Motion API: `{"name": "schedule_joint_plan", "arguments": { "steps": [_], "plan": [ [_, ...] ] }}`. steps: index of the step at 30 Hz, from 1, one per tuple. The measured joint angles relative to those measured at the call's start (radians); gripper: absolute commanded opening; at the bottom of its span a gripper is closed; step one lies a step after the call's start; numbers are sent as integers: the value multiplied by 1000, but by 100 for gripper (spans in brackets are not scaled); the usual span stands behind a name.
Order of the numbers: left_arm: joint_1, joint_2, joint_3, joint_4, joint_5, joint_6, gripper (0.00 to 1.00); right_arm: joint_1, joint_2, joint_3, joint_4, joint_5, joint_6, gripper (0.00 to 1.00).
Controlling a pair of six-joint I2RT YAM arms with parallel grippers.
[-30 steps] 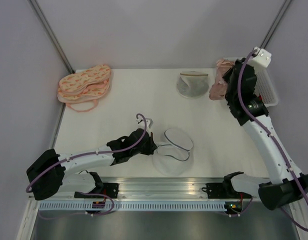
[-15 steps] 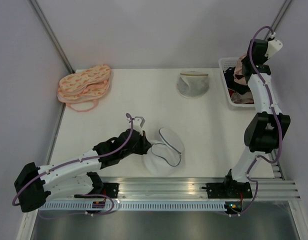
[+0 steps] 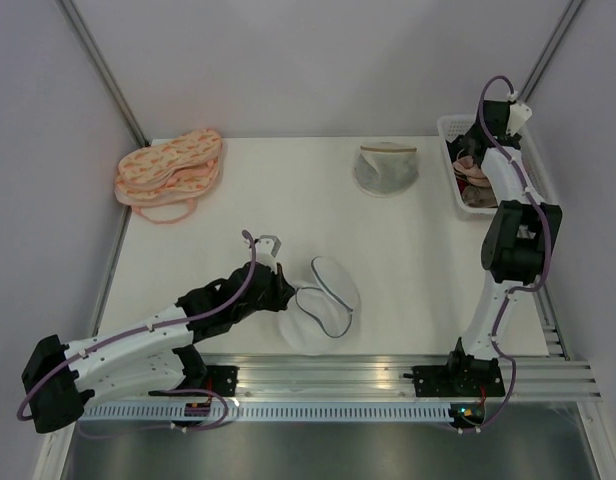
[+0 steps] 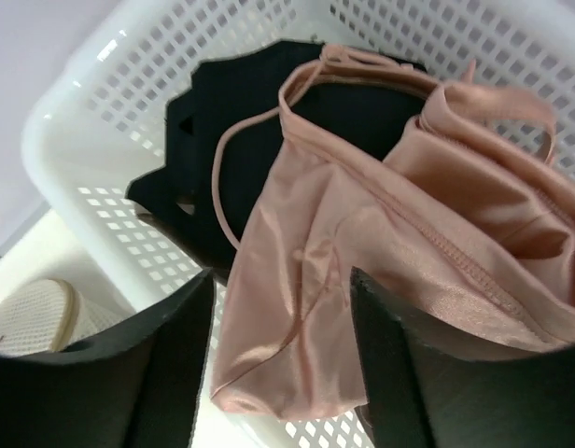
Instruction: Unzip the laundry bag and remove the bra
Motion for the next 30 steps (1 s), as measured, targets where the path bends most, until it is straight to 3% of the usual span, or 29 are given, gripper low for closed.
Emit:
{"name": "schedule_joint_plan", "arguments": {
  "steps": [2, 3, 4, 8, 11, 17, 24, 26, 27, 29, 30],
  "plan": [
    [0, 3, -9, -1, -16, 0, 2, 7, -27, 0, 0, -1, -17, 84],
    [1, 5, -13, -1, -24, 0, 2, 11, -45, 0, 0, -2, -31, 95],
    [1, 6, -18, -2, -33, -1, 2, 16, -70, 0, 0, -4, -39, 98],
    [5, 3, -42, -6, -68, -7, 2, 55, -183, -3, 1, -51, -89, 98],
    [6, -13, -58, -9, -91, -13, 2, 116, -317, -95, 43, -140, -120, 98],
    [14, -44, -64, -19, -142, -32, 2, 389, -584, -527, 134, -238, -109, 98],
    [50, -14, -87, -18, -186, -53, 6, 618, -729, -970, 172, -287, -23, 98],
    [67, 18, -95, 3, -189, -53, 19, 678, -775, -1031, 175, -293, -10, 98],
    [75, 33, -103, 22, -188, -50, 38, 710, -806, -1057, 179, -299, -4, 98],
    [89, 51, -118, 60, -183, -42, 64, 760, -882, -1104, 194, -319, 7, 98],
    [94, 56, -121, 69, -180, -41, 87, 775, -924, -1122, 200, -328, 12, 98]
  ]
}}
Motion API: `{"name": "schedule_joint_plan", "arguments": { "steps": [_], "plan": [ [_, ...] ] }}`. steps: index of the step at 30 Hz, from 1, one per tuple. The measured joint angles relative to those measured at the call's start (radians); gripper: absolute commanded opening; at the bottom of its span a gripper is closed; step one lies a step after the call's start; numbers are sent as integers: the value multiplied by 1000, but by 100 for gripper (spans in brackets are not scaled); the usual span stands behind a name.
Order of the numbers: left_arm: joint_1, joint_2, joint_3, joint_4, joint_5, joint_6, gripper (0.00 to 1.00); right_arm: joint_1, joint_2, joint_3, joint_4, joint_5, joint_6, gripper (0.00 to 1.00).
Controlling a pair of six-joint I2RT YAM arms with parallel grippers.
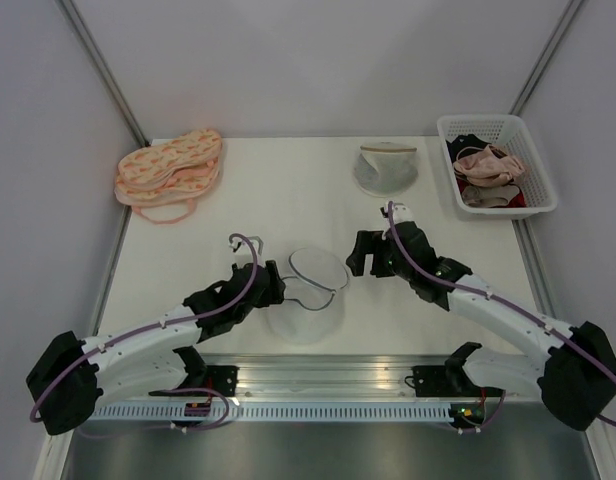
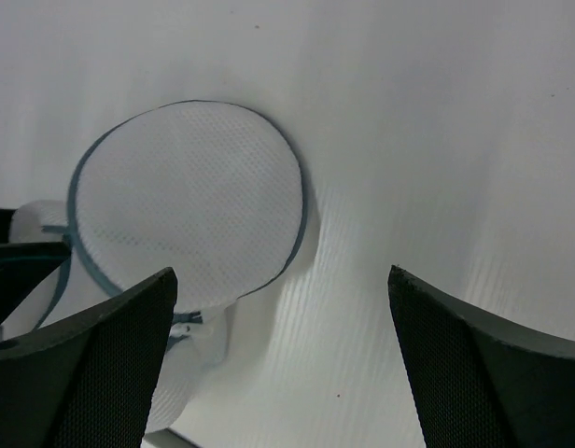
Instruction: Unzip the laundry bag and remove the bra
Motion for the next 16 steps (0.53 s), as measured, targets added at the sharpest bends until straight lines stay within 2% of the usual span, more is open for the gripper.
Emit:
{"name": "schedule_joint_plan", "arguments": {
  "steps": [2, 6, 16],
  "plan": [
    [11, 3, -1, 29, 8, 6, 100, 9, -76, -27, 8, -18, 7, 98],
    [19, -1, 0, 68, 11, 12, 100, 11, -224, -58, 12, -81, 16, 98],
    [23, -122, 0, 59, 20, 12, 100, 37, -389, -109, -35, -128, 29, 98]
  ]
}}
